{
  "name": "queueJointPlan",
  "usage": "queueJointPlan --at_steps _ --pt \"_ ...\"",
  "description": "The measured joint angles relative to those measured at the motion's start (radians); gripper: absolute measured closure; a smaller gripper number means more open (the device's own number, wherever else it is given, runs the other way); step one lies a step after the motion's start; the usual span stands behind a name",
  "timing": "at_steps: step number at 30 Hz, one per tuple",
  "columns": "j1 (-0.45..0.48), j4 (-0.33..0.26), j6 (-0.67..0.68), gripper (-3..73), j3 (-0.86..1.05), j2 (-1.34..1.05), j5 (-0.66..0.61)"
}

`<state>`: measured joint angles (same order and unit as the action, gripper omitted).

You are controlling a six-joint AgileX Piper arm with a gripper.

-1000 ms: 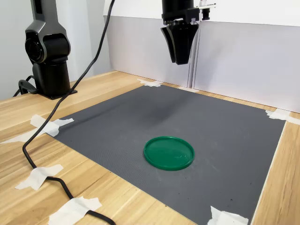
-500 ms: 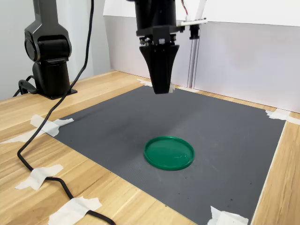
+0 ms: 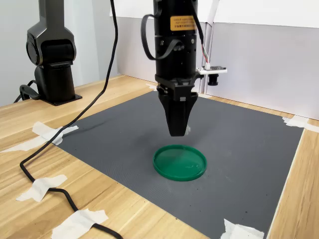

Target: Grasp a white terminal and put it on the green lid.

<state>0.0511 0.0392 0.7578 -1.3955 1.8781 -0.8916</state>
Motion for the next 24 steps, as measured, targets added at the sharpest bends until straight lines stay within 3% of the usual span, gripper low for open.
queueJointPlan --at_steps 18,21,24 --pt "0.000 0.069 0.001 41.6 0.000 0.061 0.044" --pt "0.000 0.074 0.018 35.6 0.000 0.061 0.043" --pt "0.000 0.076 0.023 24.3 0.000 0.061 0.042"
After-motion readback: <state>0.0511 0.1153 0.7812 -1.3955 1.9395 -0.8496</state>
